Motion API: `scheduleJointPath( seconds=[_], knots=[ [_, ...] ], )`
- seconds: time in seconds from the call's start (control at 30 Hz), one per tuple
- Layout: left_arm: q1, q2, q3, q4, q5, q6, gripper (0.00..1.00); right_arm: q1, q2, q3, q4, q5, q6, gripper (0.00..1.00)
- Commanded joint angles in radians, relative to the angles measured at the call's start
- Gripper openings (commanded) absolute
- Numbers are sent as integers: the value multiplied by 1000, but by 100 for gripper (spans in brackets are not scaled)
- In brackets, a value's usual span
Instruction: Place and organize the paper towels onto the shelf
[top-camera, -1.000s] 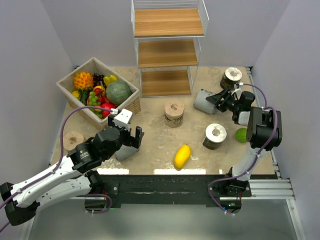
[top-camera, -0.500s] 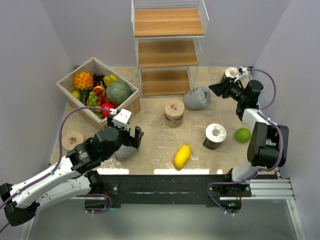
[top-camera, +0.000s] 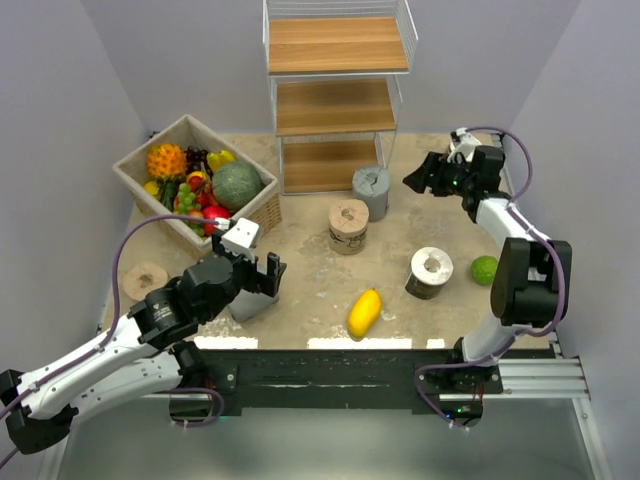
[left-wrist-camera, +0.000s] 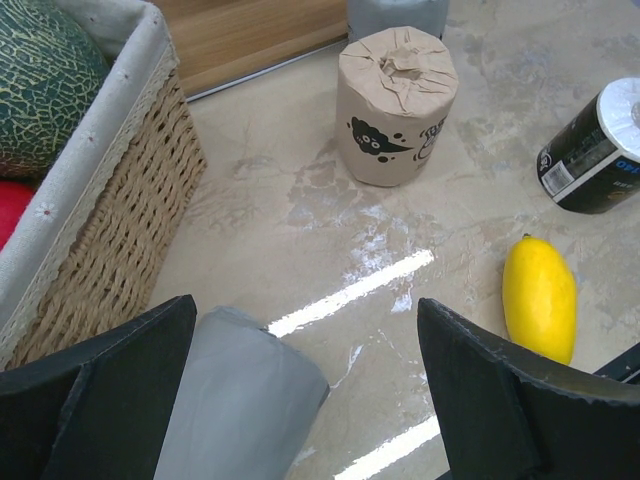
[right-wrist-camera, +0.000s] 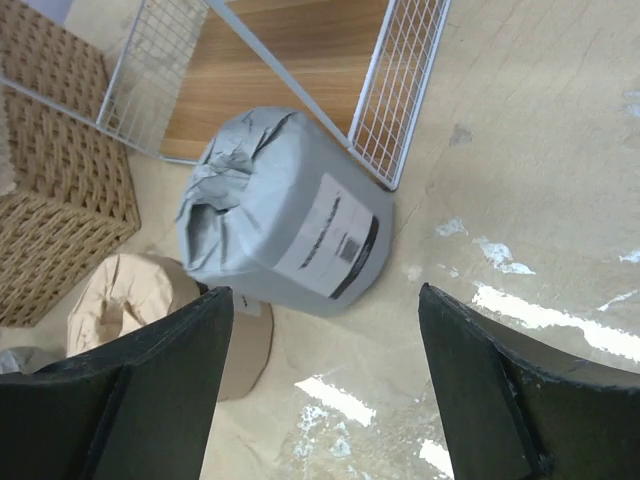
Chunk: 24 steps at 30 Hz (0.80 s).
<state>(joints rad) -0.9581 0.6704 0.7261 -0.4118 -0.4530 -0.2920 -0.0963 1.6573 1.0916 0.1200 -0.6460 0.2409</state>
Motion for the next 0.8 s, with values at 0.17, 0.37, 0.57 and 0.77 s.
scheduleJointPath(
  seconds=[0.17,0.37,0.57,0.77],
  knots=[
    [-5,-6,3,30,-16,11,97,155,12,215,-276,432,99,79],
    [-5,-5,3,31,-15,13,97,280,56,284,-370,675,254,80],
    [-5,-18,4,28,-18,10,97,325,108,312,-421,799,314,80],
    [-5,-19,2,30,-18,10,97,331,142,310,-416,801,317,80]
  ],
)
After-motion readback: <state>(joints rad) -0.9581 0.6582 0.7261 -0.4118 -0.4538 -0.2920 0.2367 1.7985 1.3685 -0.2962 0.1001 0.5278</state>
